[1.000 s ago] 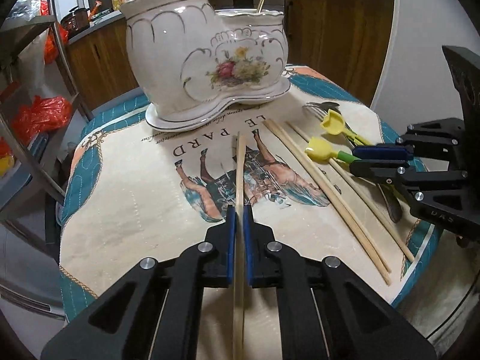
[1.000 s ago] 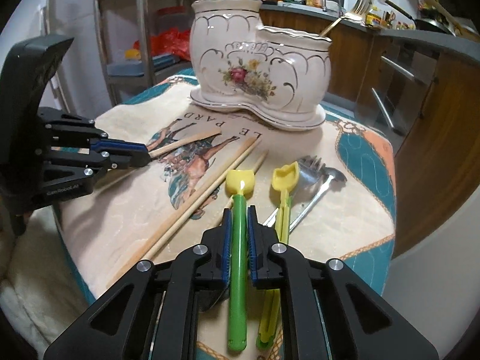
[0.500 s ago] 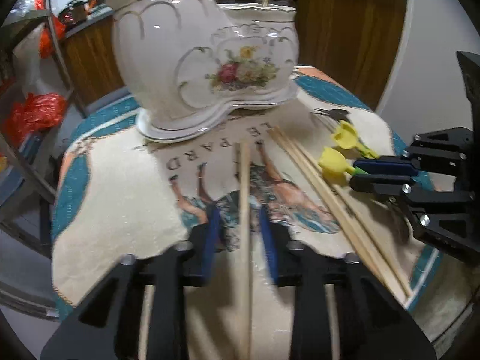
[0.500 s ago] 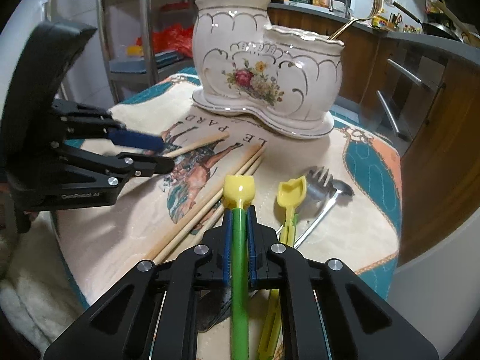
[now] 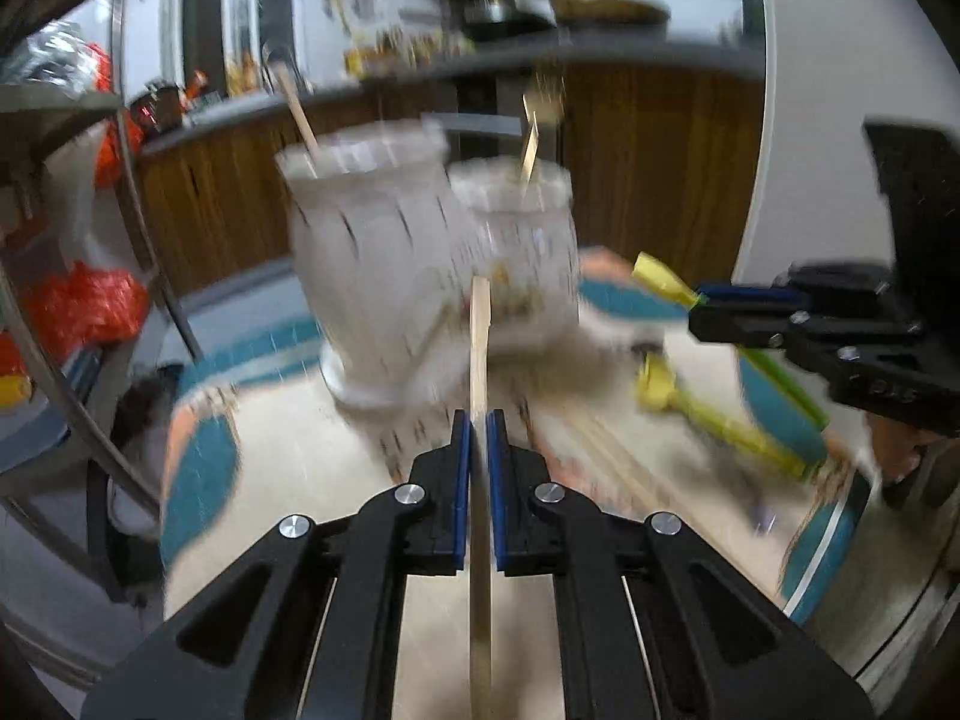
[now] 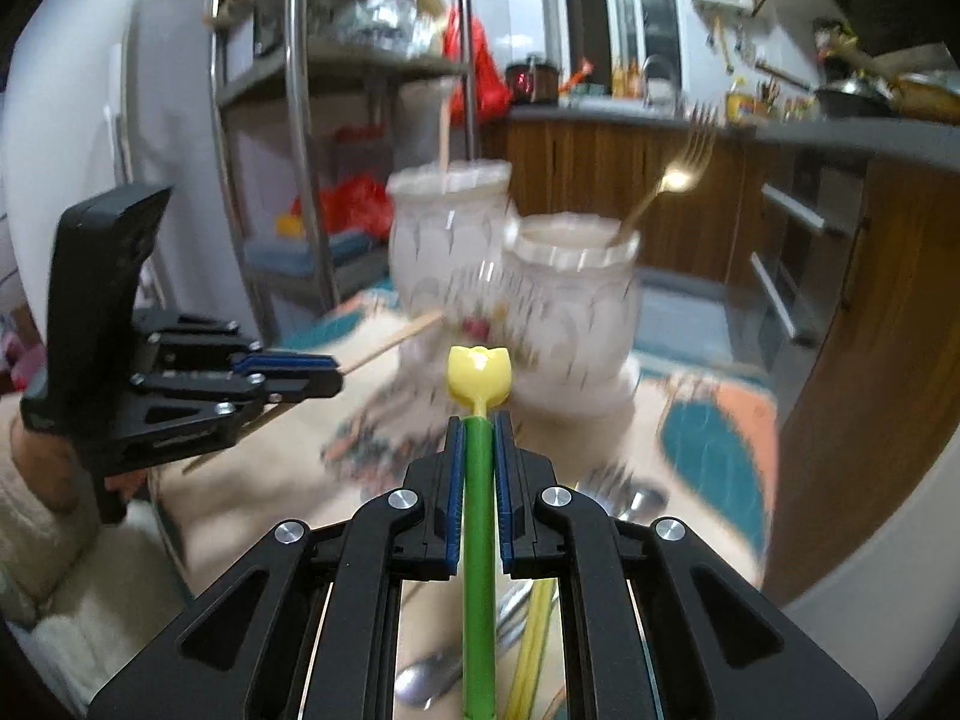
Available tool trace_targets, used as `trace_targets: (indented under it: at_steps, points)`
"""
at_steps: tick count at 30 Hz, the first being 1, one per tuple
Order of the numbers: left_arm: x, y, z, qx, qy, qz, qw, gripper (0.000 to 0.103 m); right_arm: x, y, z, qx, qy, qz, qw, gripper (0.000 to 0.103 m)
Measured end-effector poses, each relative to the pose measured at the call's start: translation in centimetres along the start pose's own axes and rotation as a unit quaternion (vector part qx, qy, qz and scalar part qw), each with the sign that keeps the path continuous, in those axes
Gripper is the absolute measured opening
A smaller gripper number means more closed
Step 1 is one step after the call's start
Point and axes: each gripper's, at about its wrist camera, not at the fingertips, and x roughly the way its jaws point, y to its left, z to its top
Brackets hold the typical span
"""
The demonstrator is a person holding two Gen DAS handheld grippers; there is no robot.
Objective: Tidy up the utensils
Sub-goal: 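Lift and carry the chopstick with left while right carries the green utensil to the holder, then drop the chopstick into the large cup with left while right releases green utensil into small cup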
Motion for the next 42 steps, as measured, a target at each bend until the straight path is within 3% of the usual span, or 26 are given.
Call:
trace_targets:
  at_steps: [9, 17, 21, 25, 34, 42]
  points:
    - [-3.4, 1.8, 6.6, -0.023, -0.150, 0.002, 0.9884, 0.006, 1.0, -2.5, 6.2, 0.026, -0.104, -0.007, 0.994, 0.011]
    - [-0.7, 4.7, 13.0, -0.067, -0.212, -0.005, 0.9749, 0.006, 3.2, -6.1, 9.8, 0.080, -0.162, 0.018, 0.983, 0.011]
    - [0.8, 5.3, 15.0, -0.090, -0.231, -0.004, 0.9687, 0.006, 5.1, -7.1, 10.4, 0.099, -0.170, 0.054, 0.979, 0.011]
    - [2.2, 5.8, 15.9, -0.104, -0.249, 0.009, 0.9629, 0.006, 7.0, -7.6, 10.3, 0.109, -0.171, 0.064, 0.977, 0.011]
    - [5.3, 4.8, 15.6, -0.068, -0.265, 0.070, 0.9594, 0.006, 9.9, -6.3, 9.8, 0.057, -0.174, -0.003, 0.983, 0.011]
    - [5.1, 4.8, 12.7, -0.081, -0.257, 0.067, 0.9608, 0.006, 10.4, -5.0, 8.4, 0.012, -0.158, -0.024, 0.987, 0.011]
